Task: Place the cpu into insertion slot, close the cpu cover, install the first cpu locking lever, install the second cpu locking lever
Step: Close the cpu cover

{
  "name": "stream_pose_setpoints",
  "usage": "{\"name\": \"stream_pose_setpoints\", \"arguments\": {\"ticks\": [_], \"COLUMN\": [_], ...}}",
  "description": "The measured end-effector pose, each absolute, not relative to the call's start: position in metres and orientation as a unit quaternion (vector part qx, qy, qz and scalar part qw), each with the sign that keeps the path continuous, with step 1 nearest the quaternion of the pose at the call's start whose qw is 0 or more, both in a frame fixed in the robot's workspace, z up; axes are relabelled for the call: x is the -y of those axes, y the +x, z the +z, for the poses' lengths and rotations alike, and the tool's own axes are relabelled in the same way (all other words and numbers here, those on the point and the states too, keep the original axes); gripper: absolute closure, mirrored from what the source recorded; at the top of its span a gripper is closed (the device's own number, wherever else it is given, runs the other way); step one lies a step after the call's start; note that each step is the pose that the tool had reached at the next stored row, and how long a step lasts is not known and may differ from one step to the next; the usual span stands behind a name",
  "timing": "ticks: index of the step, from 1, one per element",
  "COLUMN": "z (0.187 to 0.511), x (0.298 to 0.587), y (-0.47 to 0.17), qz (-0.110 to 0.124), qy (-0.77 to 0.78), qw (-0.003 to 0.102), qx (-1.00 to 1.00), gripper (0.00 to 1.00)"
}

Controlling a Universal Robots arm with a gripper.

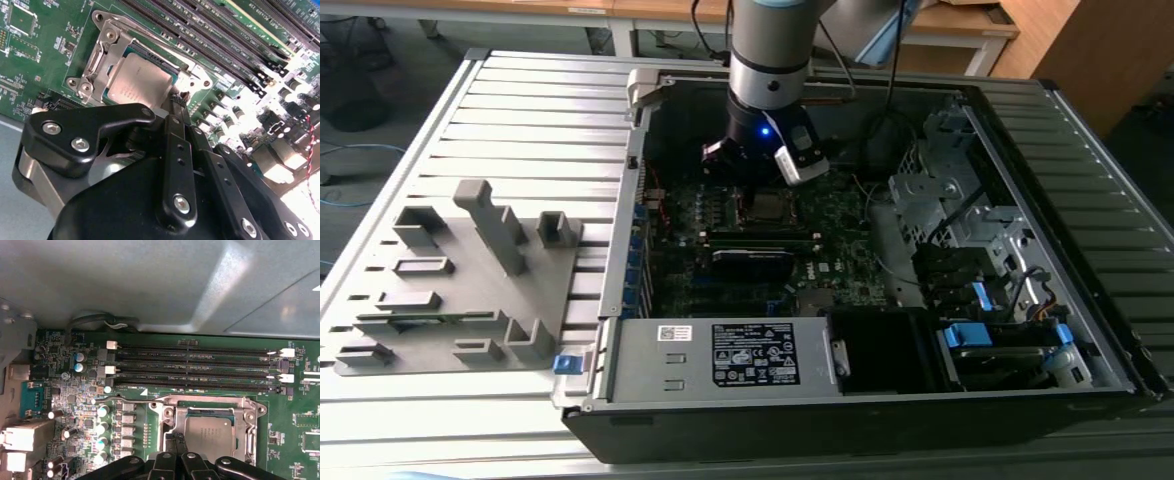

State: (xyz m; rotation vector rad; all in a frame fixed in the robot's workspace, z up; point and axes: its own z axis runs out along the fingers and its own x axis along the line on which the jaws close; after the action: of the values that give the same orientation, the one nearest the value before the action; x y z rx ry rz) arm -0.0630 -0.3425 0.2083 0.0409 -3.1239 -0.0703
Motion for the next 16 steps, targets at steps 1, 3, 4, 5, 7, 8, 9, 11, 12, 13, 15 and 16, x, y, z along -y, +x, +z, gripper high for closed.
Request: {"name": "stream_pose_setpoints", "arguments": {"ticks": [1, 3, 4, 5, 7, 8, 9, 11, 12, 13, 15, 16], "z": [0.2082, 0.2062, 0.205, 0.2037, 0.2019, 0.2012, 0.201, 0.201, 0.2009, 0.2007, 0.2004, 0.2002], "x": [0.3425, 0.3425, 0.3425, 0.3425, 0.3425, 0.3425, 0.3425, 0.3426, 0.3426, 0.3425, 0.3425, 0.3425], "y": [-0.063, -0.0631, -0.0632, -0.0632, -0.0632, -0.0633, -0.0633, -0.0633, -0.0633, -0.0635, -0.0644, -0.0647], "qz": [-0.023, -0.023, -0.023, -0.023, -0.022, -0.022, -0.022, -0.022, -0.022, -0.023, -0.023, -0.023], "qy": [0.013, 0.013, 0.013, 0.013, 0.013, 0.013, 0.013, 0.013, 0.013, 0.013, 0.013, 0.013], "qw": [0.008, 0.008, 0.008, 0.008, 0.008, 0.008, 0.008, 0.008, 0.008, 0.008, 0.008, 0.008], "qx": [1.0, 1.0, 1.0, 1.0, 1.0, 1.0, 1.0, 1.0, 1.0, 1.0, 1.0, 1.0], "gripper": [0.89, 0.89, 0.89, 0.89, 0.89, 0.89, 0.89, 0.89, 0.89, 0.89, 0.89, 0.89]}}
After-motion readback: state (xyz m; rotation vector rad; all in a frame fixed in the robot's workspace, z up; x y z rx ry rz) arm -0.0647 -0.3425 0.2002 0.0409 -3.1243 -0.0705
